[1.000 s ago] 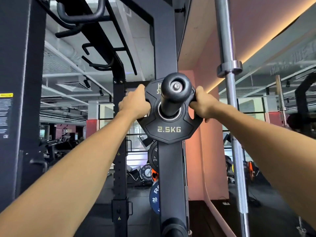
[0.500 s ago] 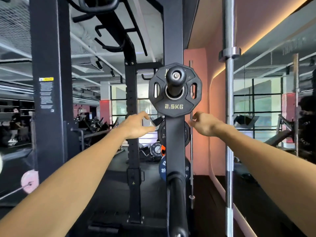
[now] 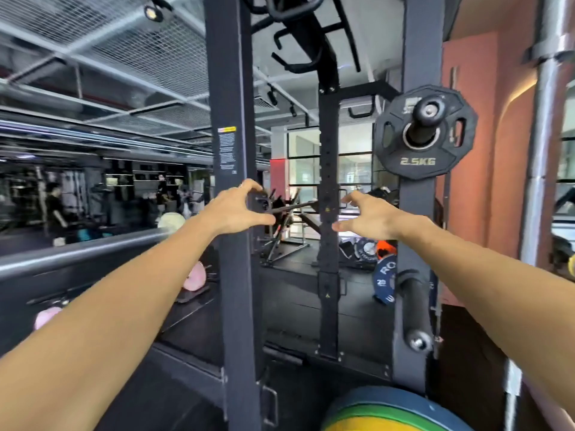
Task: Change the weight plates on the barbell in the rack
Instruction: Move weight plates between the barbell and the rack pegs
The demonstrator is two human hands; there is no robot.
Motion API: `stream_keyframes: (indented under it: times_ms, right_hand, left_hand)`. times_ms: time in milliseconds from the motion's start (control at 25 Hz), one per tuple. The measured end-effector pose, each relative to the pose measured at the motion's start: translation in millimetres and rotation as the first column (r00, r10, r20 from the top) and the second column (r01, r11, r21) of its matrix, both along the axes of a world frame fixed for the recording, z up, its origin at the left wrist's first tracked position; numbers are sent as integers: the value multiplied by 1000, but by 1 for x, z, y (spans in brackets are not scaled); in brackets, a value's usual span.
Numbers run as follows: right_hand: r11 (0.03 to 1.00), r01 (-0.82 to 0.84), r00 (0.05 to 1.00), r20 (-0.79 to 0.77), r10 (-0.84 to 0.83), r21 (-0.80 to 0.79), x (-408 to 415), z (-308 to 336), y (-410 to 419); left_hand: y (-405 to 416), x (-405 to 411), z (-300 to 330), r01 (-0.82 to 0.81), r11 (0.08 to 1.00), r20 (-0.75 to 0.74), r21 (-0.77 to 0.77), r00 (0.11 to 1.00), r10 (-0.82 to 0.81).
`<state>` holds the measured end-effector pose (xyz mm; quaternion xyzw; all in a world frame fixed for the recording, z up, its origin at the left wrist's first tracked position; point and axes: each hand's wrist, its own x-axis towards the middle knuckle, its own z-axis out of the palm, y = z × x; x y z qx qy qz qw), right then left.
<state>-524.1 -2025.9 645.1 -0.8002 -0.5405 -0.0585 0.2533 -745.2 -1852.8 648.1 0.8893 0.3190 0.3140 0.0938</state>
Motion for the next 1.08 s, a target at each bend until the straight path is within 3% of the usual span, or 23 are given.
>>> stream_keyframes:
  times_ms: [200, 440, 680, 1080]
  right_hand:
    - [995, -100, 995, 1, 100, 9, -95, -1, 44]
    - [981, -194, 980, -41, 194, 5, -235, -14, 102]
    - [948, -318, 947, -44, 318, 3, -364, -20, 170]
    - [922, -387, 920, -64, 386, 3, -448, -11, 284]
  left_hand:
    - [24, -108, 1, -88, 996, 23, 4, 996, 88]
    - [52, -261, -3, -208, 978, -87, -7, 975, 207]
    - [89, -396, -8, -289, 956, -76, -60, 956, 284]
    - [173, -480, -16, -358, 930, -46, -79, 934, 355]
